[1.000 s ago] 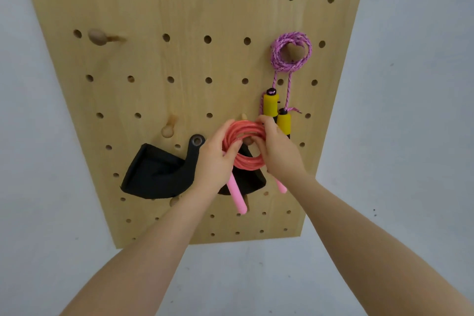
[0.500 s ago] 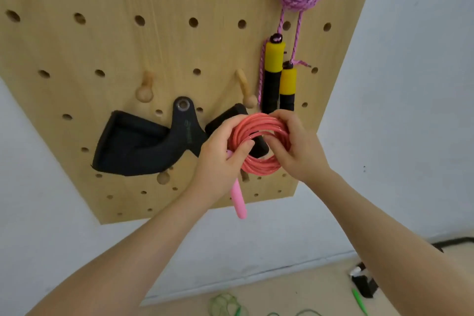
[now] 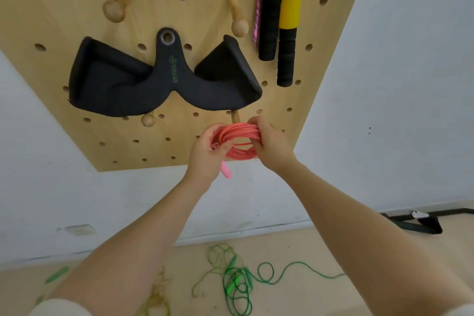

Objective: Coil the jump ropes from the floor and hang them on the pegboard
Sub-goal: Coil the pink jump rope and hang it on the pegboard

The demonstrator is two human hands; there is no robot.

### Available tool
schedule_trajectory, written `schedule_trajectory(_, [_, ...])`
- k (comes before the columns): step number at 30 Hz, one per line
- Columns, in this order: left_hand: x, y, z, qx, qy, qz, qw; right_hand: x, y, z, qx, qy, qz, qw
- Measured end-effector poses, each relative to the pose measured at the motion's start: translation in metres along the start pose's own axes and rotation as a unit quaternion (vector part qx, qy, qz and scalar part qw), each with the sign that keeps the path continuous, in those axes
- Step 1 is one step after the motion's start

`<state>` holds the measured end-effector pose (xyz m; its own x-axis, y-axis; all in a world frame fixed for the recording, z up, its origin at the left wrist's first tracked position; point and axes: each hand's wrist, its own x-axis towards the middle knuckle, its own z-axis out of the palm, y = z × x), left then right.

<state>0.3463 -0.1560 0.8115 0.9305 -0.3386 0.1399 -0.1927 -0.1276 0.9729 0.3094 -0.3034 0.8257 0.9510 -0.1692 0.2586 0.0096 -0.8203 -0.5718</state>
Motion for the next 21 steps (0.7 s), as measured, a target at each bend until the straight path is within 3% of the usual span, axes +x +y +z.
schedule_trajectory(10, [0.017,-0.005,-0.013,0.011,0.027,0.093,0.995,0.024,-0.004,0.004,0.094,0.041,-0.021,0.995])
schedule_trajectory(17, [0.038,-0.018,-0.007,0.076,-0.006,0.114,0.991,0.034,0.006,0.012,0.025,0.023,-0.02,0.999])
schedule_trajectory(21, [0.044,-0.023,-0.006,0.045,-0.01,0.104,0.994,0.04,0.01,0.013,0.002,0.019,-0.022,1.0])
